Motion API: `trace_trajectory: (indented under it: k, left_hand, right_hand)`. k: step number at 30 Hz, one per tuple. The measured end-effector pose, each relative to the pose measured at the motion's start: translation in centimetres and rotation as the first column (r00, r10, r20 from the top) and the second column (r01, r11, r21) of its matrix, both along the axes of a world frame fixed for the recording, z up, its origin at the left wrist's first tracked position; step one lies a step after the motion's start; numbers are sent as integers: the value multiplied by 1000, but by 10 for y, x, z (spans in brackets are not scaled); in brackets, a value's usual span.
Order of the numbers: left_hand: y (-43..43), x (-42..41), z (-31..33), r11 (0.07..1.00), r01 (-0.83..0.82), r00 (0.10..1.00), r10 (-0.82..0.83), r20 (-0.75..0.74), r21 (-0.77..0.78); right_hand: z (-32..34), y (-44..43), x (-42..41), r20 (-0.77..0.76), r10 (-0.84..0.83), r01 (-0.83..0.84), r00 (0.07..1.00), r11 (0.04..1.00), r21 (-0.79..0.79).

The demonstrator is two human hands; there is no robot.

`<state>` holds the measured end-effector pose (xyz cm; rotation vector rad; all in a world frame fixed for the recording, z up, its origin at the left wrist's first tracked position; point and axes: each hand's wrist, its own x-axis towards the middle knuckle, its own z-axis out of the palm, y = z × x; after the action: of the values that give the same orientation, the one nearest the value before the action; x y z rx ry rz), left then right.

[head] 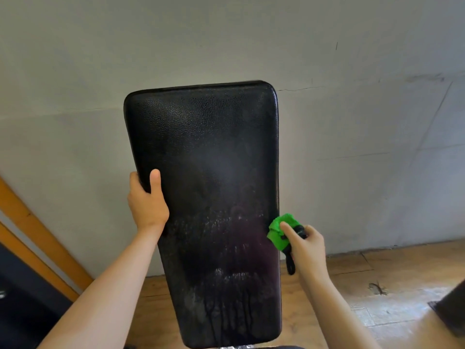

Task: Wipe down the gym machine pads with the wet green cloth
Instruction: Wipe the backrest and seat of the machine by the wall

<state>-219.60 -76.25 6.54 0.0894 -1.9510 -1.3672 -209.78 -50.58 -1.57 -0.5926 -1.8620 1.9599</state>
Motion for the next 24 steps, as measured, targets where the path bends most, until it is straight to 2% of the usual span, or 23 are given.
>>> trace_trajectory:
  k: [4, 6, 8, 10, 19, 21, 24]
  left_hand:
    - [0, 0, 0, 1000, 1, 1000, -1, 2, 0]
    - [0, 0, 0, 1000, 0, 1000, 0, 0, -5]
    - [-1, -1, -1, 1000, 9, 1000, -9, -7, -6]
    - [-2, -3, -3, 1000, 12, 1000, -12, -17, -8]
    - [0, -2, -3, 1000, -10, 1000, 10, -16, 12]
    - [0, -2, -4, 1000, -7, 1000, 7, -19, 13]
    - [0, -3, -4, 1000, -8, 1000, 8, -8, 15]
  right_hand:
    - [52, -1, -11, -217, -3, -12, 976, 998, -65]
    - [73, -5, -18, -283, -5, 9, 959, 1000, 10]
    - [77, -11, -21, -255, -22, 66, 967, 984, 166]
    - [69, -17, -20, -215, -48, 102, 975, 964, 246]
    - [1, -26, 18, 2, -51, 49, 999, 969, 243]
    - [12, -29, 17, -45, -89, 98, 995, 957, 272]
    - [56, -40, 4, -218, -62, 126, 974, 948, 294]
